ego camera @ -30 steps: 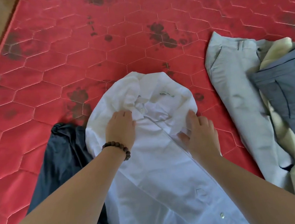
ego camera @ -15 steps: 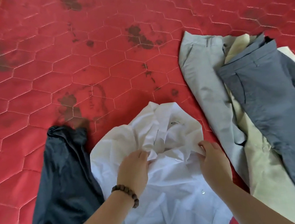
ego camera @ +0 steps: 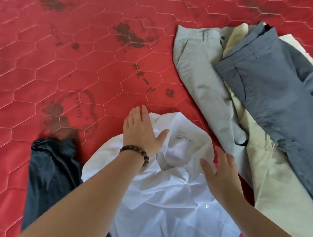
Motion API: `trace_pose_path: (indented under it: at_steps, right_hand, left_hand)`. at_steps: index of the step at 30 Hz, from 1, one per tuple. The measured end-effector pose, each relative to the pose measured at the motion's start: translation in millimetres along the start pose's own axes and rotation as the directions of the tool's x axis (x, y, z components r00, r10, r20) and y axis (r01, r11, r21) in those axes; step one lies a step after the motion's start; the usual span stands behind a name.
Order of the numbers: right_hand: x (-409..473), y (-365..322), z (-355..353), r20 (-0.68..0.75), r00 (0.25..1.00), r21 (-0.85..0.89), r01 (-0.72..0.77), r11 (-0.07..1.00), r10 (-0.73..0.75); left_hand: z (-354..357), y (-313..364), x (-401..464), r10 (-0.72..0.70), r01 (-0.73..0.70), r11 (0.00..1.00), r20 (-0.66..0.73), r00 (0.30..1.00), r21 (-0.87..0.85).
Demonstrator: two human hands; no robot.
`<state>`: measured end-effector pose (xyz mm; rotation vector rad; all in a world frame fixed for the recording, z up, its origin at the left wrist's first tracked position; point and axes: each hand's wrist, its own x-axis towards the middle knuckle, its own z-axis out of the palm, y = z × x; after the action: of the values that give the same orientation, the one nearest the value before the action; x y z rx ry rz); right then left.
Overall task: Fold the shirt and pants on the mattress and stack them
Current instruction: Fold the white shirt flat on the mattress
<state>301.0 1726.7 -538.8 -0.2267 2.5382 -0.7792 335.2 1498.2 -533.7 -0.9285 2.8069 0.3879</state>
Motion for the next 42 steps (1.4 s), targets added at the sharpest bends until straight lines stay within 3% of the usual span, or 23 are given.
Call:
trace_pose_path:
  at_steps: [5,10,14,19,24,30,38,42]
  right_hand:
    - [14,1,16,0.083,0.989,-0.011,-0.120,0.993,0.121]
    - [13,5,21,0.065,0.978,0.020,-0.199,0.980,0.197]
    - [3,4,10,-0.008,0.999,-0.033,-0.045,0.998,0.044]
    - [-15,-12,-21,-0.122,0.989,0.033,0.092,0.995,-0.088]
    - [-42,-58,-84,-0.238,0.939,0.048,0.266,0.963,-0.248]
    - [-92,-134,-211,-0.382,0.842,0.068,0.437,0.897,-0.381]
    - [-211,-198,-376,-0.583,0.766,0.134,0.418,0.898,-0.270]
    - [-275,-230,-466,-0.647,0.729,0.148,0.405,0.903,-0.221]
  left_hand:
    - [20,8,36,-0.023,0.023,1.000,0.118,0.993,0.005]
    - [20,-2,27,0.000,-0.003,0.995,-0.024,1.000,-0.104]
    - [-4,-15,16,-0.019,-0.007,0.961,-0.091,0.996,-0.275]
    - [-50,-20,-16,0.032,-0.123,0.879,-0.201,0.979,-0.460]
    - [-135,-4,-45,0.075,-0.213,0.856,-0.294,0.953,-0.471]
    - [-291,31,-88,0.118,-0.357,0.815,-0.471,0.874,-0.457]
    - [-469,102,-168,0.247,-0.522,0.719,-0.533,0.810,-0.460]
    - [-549,136,-202,0.378,-0.656,0.630,-0.574,0.727,-0.416]
